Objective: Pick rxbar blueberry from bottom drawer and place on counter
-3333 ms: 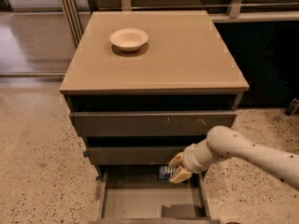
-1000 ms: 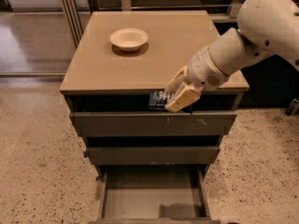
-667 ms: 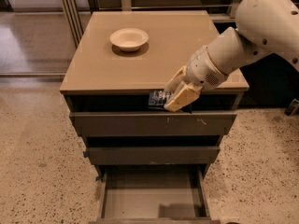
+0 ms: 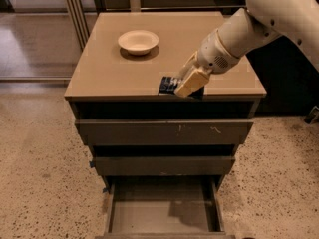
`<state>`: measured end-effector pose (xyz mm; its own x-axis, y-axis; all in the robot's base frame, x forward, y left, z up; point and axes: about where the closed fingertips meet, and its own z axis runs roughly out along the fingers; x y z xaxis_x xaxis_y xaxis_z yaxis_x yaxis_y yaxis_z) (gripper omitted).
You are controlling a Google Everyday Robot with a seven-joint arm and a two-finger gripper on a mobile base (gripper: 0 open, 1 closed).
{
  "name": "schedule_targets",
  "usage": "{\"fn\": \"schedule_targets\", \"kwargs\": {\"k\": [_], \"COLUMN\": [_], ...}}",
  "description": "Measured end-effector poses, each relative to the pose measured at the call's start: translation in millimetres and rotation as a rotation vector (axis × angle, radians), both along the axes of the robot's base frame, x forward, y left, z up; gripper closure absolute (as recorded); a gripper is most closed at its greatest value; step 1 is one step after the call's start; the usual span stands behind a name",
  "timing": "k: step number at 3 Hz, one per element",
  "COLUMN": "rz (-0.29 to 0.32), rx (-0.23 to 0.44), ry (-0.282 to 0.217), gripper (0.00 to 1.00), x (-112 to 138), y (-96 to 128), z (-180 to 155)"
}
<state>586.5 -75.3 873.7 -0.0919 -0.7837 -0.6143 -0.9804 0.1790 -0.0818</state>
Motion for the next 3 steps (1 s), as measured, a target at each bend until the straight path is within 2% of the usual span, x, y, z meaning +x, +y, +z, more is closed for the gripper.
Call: {"fn": "schedule_targets", "kwargs": {"k": [1, 3], "rz": [-0.055, -0.115], "rx": [-0.007, 0.009], "ry": [-0.038, -0.08], "gripper": [1.0, 1.0], "x": [43.3, 79.2], "y": [-5.7, -11.5], "z": [4.4, -22.6]}}
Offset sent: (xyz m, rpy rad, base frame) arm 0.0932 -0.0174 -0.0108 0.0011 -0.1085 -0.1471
